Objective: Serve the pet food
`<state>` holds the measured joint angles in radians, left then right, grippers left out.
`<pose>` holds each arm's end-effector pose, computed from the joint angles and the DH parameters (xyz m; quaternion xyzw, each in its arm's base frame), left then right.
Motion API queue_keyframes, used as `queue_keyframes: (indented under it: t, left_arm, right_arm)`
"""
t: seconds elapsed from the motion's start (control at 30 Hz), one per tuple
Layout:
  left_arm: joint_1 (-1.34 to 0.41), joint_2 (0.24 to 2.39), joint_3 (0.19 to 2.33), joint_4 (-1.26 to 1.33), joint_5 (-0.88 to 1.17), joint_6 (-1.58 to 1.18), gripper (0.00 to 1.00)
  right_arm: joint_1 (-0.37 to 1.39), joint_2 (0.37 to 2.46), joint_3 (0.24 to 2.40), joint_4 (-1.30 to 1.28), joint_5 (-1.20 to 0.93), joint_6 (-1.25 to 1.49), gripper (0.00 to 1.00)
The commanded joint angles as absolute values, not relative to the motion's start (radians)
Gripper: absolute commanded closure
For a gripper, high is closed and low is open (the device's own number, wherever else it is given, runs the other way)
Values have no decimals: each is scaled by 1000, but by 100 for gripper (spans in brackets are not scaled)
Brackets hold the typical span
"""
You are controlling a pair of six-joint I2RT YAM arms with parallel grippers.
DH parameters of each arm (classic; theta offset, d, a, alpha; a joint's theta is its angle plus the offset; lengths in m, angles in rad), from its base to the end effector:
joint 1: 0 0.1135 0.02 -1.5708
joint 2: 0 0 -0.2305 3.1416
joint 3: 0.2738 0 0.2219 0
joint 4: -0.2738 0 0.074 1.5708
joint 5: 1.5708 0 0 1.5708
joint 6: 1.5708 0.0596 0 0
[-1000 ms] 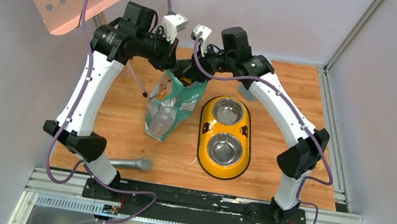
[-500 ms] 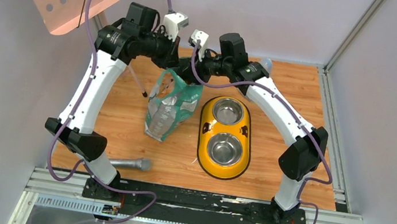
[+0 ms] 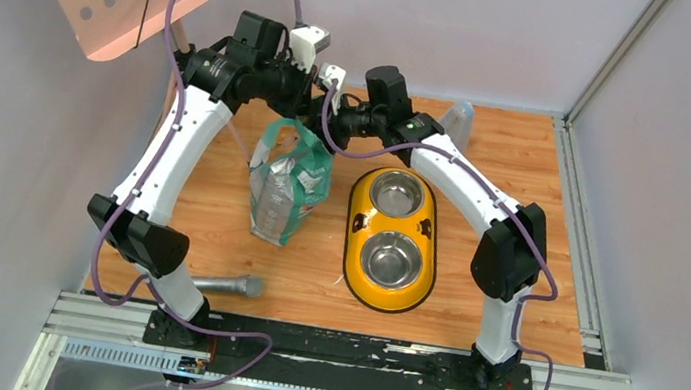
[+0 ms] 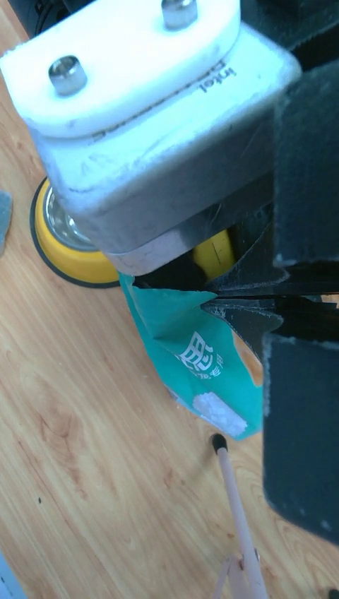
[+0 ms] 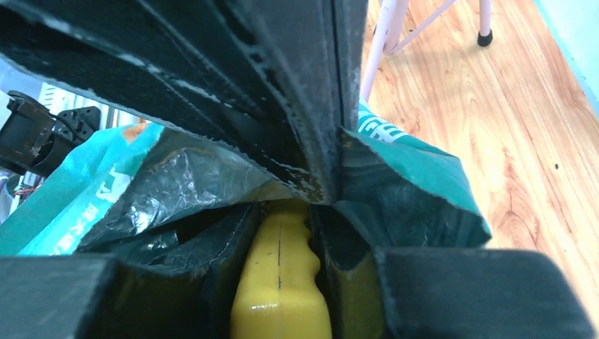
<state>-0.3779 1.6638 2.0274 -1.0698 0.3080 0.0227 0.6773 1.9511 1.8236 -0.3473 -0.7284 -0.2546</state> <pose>0.2901 -0.1346 0.3902 0.2415 0.8665 -0.2102 0.3829 0.3106 0.3007 0.3057 -0.5241 0.6292 0.3994 0.4122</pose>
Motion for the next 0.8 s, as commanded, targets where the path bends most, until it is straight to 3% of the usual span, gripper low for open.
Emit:
queue_keyframes:
  t: [0.0,0.37,0.77]
  left_arm:
    - [-373,1692,2001,-998,268,6,100]
    - [-372,1702,2062,-1009,187,111,100]
    - [-372,1709,2161,-1062,123,181,100]
  right_arm:
    - [683,2115,1790,-724,-796,-209,100]
    - [545,2035,1948,-697,-1042,205,100]
    - [491,1945,2106,-557,-965,431,100]
